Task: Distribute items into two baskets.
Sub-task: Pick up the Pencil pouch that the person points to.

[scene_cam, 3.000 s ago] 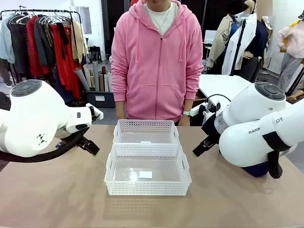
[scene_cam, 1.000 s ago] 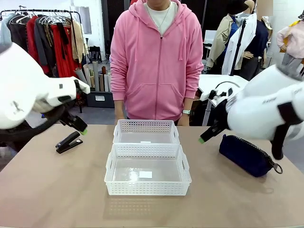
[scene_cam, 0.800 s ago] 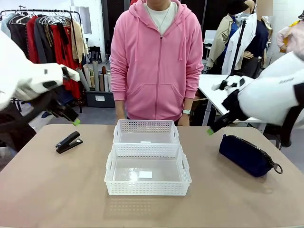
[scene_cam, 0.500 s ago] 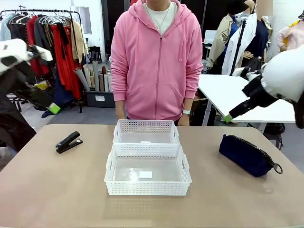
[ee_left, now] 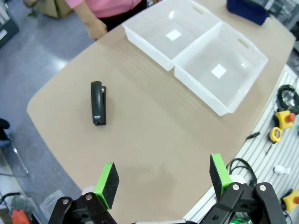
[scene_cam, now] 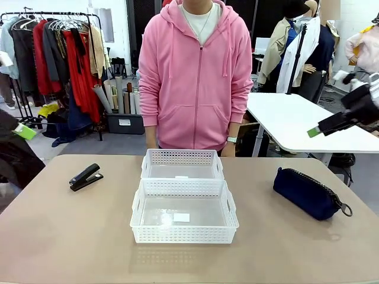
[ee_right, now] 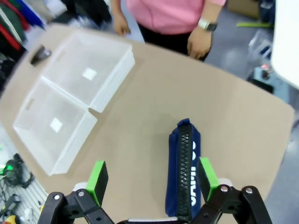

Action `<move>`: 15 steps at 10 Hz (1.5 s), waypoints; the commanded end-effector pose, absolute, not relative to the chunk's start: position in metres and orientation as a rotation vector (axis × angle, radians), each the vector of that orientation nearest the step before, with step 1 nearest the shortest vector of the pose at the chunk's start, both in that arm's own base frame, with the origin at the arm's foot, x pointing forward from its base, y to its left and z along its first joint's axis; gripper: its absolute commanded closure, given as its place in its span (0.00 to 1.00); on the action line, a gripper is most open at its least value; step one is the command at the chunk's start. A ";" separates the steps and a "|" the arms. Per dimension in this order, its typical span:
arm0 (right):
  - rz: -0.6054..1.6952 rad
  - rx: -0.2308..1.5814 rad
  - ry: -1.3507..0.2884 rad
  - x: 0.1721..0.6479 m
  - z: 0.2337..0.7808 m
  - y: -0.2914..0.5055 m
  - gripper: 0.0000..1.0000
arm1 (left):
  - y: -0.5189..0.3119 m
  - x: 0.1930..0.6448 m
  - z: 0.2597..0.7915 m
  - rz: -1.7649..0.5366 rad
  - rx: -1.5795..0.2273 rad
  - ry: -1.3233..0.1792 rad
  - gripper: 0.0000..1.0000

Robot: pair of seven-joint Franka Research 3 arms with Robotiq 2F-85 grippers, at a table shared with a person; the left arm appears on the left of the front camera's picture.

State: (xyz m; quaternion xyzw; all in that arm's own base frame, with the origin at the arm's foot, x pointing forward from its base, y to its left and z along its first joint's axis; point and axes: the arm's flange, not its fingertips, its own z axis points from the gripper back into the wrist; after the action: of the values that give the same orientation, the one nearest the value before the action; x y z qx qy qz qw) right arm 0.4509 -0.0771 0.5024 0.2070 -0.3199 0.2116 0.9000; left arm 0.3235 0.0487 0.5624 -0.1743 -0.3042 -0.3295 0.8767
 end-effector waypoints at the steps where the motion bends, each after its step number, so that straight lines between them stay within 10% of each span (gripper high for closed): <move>1: 0.438 0.514 -0.700 0.451 0.502 -0.104 0.00 | 0.054 0.313 0.561 -0.702 -0.404 -0.713 0.00; 15: 0.400 0.608 -0.741 0.421 0.518 -0.131 0.00 | 0.064 0.302 0.574 -0.657 -0.450 -0.747 0.00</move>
State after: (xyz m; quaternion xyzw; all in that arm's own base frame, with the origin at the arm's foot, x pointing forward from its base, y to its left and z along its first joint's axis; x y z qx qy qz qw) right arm 0.4202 -0.1320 0.5174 0.2893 -0.3501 0.1904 0.8703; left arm 0.3012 0.0639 0.5735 -0.2118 -0.3517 -0.3124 0.8567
